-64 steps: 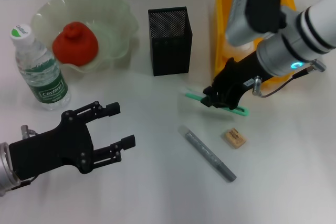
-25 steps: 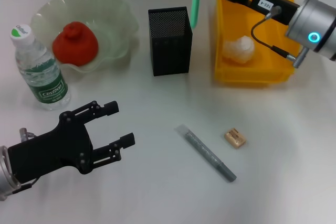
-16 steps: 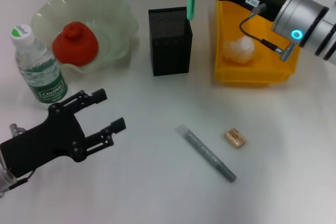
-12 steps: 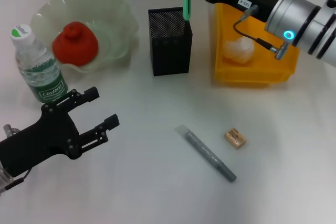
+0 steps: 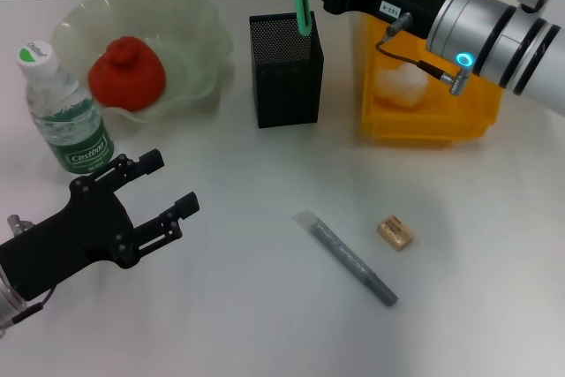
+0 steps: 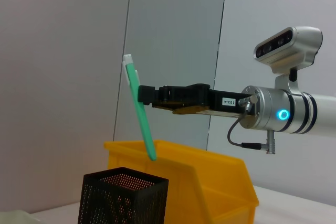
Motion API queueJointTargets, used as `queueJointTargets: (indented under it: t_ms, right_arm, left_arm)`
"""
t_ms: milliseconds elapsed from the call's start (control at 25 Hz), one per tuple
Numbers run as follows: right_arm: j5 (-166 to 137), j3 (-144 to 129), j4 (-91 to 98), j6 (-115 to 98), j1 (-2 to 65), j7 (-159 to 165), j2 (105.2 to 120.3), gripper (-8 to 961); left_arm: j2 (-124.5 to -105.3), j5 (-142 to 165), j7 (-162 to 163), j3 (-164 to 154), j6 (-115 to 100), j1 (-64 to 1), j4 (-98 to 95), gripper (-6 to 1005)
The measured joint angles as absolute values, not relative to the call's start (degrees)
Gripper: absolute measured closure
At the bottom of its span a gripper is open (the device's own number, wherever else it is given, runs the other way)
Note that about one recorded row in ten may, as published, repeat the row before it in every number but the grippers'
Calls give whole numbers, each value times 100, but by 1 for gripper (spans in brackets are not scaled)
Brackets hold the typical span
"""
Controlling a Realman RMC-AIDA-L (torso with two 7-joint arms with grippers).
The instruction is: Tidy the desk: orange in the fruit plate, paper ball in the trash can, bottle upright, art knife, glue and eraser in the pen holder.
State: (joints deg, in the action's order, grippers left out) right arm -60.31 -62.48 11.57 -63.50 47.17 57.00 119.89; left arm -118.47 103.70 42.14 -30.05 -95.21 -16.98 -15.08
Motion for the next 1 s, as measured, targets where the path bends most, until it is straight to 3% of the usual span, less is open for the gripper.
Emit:
queueJointTargets:
  t_ms: [360,560,1000]
  right_arm:
    - [-6029,-6260,961,-6309,4851,5305,11988,795]
    - [-6029,-6265,965,-6268,4852,5304,11988,719]
    - [-5965,-6195,995,-6441,4764,5337,11988,265]
  left_arm:
    - [-11846,10370,4221,-3006,-9546,-1699,-1503,241]
    - [-11838,10370,4250,-3006,-9578,-1695,-1503,241]
    - [-11814,10387,4275,-3006,-9637,-1677,-1504,241]
